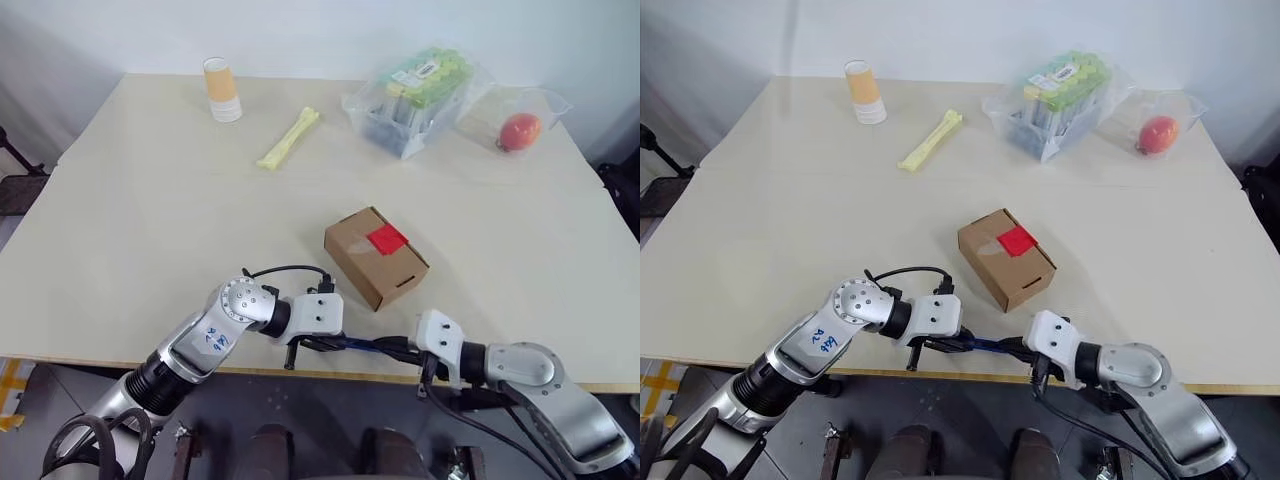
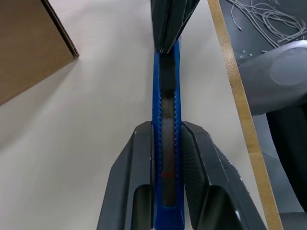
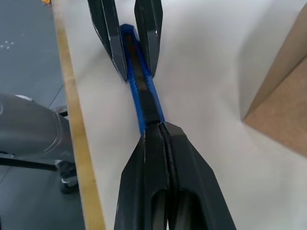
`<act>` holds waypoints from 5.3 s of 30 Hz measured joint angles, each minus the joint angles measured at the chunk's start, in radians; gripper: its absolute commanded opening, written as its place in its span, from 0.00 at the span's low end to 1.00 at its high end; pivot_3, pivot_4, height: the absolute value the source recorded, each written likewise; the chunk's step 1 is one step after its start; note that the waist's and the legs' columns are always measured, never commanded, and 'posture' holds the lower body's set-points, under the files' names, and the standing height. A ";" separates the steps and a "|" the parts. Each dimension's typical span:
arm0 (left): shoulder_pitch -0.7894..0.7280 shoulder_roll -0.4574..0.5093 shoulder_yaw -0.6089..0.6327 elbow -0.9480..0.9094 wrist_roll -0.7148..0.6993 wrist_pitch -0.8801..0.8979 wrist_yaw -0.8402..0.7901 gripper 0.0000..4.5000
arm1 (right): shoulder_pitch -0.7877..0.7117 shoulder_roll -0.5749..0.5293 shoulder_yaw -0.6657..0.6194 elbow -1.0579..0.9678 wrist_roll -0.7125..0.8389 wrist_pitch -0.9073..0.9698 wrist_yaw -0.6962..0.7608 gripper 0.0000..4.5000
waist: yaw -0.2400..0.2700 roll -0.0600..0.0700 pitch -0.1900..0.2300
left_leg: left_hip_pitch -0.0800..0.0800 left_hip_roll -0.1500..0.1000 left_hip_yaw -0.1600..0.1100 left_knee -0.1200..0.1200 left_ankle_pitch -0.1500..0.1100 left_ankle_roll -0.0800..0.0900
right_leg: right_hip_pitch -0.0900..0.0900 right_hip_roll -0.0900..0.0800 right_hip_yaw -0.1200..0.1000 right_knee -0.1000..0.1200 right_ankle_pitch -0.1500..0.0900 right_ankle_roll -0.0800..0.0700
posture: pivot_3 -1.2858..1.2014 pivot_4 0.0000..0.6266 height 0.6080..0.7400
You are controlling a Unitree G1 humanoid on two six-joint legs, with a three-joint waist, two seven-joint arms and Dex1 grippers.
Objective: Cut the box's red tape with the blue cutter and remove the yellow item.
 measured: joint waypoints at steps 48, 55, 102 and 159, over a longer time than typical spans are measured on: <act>0.131 -0.069 0.236 0.271 -0.062 -0.932 -0.011 0.11 | -0.128 -0.211 -0.147 -0.118 1.582 0.500 -0.957 0.04 | -0.003 0.000 0.003 | -0.004 0.001 -0.001 -0.001 0.000 0.001 | -0.003 0.000 -0.002 -0.002 0.002 0.000 | 0.52 0.24 1.00; 0.131 -0.077 0.235 0.273 -0.050 -0.924 -0.006 0.11 | -0.129 -0.209 -0.147 -0.108 1.582 0.505 -0.948 0.03 | -0.003 0.000 0.003 | -0.004 0.001 -0.001 -0.001 0.000 0.001 | -0.003 0.000 -0.002 -0.002 0.002 0.000 | 0.52 0.24 1.00; -0.352 -0.265 0.317 0.556 -0.290 0.075 0.149 0.01 | -1.090 -0.383 -0.041 0.374 0.877 1.044 -0.408 0.03 | -0.026 -0.007 0.007 | -0.027 0.001 0.004 0.001 0.000 0.001 | -0.034 -0.002 -0.003 0.013 0.003 0.002 | 0.52 0.24 1.00; -0.360 -0.326 0.260 0.594 -0.150 -0.004 0.191 0.01 | -1.406 -0.387 0.476 0.493 0.309 1.226 0.312 0.03 | -0.024 -0.003 0.004 | -0.020 0.001 0.003 0.010 0.000 0.001 | -0.023 -0.002 -0.003 0.015 0.003 0.002 | 0.52 0.24 1.00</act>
